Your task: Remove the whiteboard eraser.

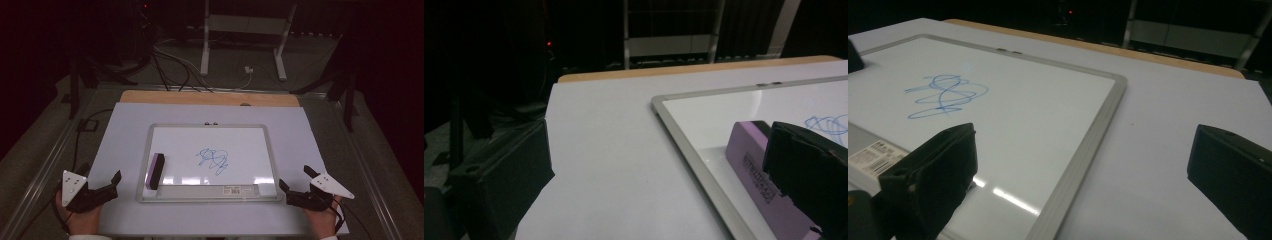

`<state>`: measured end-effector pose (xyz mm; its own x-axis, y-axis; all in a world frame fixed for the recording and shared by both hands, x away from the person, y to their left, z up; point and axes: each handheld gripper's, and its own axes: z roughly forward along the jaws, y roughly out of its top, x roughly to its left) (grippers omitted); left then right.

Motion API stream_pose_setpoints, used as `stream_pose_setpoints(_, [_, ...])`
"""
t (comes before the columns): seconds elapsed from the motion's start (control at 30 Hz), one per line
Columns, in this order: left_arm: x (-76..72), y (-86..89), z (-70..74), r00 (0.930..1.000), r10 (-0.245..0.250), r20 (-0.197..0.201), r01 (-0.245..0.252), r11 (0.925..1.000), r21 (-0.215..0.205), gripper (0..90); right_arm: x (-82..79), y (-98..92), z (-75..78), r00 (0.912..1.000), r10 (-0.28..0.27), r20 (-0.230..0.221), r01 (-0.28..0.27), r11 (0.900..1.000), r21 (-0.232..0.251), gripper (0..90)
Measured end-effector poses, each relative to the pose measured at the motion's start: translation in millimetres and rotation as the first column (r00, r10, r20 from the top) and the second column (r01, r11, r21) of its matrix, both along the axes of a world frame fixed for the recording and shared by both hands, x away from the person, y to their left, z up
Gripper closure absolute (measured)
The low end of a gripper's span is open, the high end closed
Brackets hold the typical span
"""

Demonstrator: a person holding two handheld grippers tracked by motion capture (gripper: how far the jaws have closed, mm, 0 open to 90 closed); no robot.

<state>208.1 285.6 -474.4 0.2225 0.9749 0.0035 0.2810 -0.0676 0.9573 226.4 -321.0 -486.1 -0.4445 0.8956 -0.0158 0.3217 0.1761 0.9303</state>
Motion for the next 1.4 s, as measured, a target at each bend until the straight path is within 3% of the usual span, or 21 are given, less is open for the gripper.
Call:
stream_pose_setpoints(0.1, [-1.7, 0.2, 0.8, 0.9999, -0.009, 0.005, 0.009, 0.9999, -0.007, 0.3, 0.8, -2.5, 0.1, 0.9995, 0.029, 0.011, -0.029, 0.999, 0.017, 0.2])
stream_pose_setpoints(0.3, [-3.5, -1.8, 2.6, 1.0, -0.005, 0.003, 0.005, 0.9996, -0.027, 0.3, 1.3, -9.3, 5.9, 0.9996, 0.014, -0.026, -0.013, 0.998, 0.062, 0.2])
stream_pose_setpoints(0.4, [-3.9, -3.4, 6.3, 1.0, -0.005, 0.0, 0.005, 0.9997, -0.025, 0.3, 0.4, -10.1, 8.0, 0.9989, -0.026, -0.038, 0.028, 0.999, 0.045, 0.2])
stream_pose_setpoints(0.5, [-3.7, -5.1, 10.1, 1.0, -0.003, -0.006, 0.003, 0.9997, -0.022, 0.3, 0.2, -12.0, 9.3, 0.9975, -0.046, -0.053, 0.049, 0.997, 0.059, 0.1])
stream_pose_setpoints(0.77, [0.4, -5.2, 14.5, 0.9996, -0.011, -0.024, 0.009, 0.9988, -0.048, 0.3, 2.4, -16.0, 5.7, 0.997, -0.068, -0.036, 0.071, 0.995, 0.073, 0.2])
stream_pose_setpoints(0.93, [4.2, -6.6, 15.9, 0.9991, -0.023, -0.036, 0.021, 0.9987, -0.046, 0.4, 5.1, -20.3, 2.1, 0.9972, -0.072, -0.02, 0.074, 0.994, 0.083, 0.2])
stream_pose_setpoints(1.4, [18.7, -16.7, 21.8, 0.9943, -0.078, -0.073, 0.076, 0.9967, -0.03, 0.3, 5.8, -20.7, 0.4, 0.9977, -0.06, -0.031, 0.063, 0.993, 0.096, 0.2])
